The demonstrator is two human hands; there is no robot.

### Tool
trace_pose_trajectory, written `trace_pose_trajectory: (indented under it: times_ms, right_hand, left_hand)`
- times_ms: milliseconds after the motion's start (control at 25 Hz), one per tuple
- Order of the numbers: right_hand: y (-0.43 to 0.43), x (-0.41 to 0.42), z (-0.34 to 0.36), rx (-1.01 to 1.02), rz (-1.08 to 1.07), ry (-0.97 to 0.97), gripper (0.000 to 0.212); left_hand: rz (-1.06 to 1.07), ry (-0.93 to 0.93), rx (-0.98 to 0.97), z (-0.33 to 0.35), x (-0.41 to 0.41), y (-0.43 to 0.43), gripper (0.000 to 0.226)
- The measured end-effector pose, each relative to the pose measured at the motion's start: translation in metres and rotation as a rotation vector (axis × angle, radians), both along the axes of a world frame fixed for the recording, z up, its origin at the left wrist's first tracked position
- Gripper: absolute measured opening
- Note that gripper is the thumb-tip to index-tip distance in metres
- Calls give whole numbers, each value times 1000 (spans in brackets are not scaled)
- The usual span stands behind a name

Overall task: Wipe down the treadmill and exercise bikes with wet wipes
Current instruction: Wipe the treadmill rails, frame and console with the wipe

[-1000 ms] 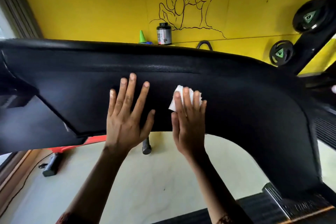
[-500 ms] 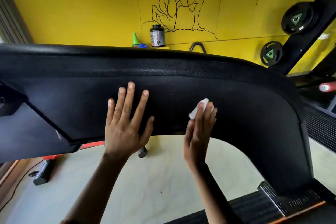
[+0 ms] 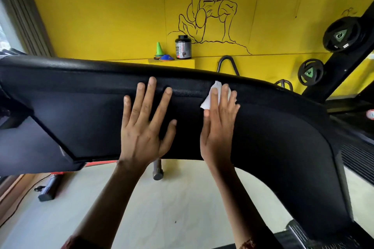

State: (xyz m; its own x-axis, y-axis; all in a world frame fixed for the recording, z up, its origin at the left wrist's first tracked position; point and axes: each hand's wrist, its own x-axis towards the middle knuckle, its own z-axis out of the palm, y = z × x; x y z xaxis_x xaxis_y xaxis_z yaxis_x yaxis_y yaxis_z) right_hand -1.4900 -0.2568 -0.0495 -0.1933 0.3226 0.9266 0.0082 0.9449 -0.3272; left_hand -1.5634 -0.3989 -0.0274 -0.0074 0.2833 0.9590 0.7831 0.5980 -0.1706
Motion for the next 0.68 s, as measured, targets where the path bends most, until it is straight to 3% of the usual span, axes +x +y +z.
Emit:
trace_pose_trajectory:
  times_ms: [240, 400, 560, 680]
  right_hand:
    - [16, 11, 48, 373, 130, -157, 43]
    - [41, 19, 45, 285, 89, -111, 43]
    - [28, 17, 49, 359, 156, -137, 44]
    - [33, 23, 42, 252, 151, -89, 42]
  left_hand:
    - [97, -11, 11, 30, 8, 17, 52]
    - [170, -59, 32, 30, 14, 20, 52]
    - [179, -106, 43, 29, 16, 23, 51]
    - [203, -128, 23, 29, 20, 20, 52]
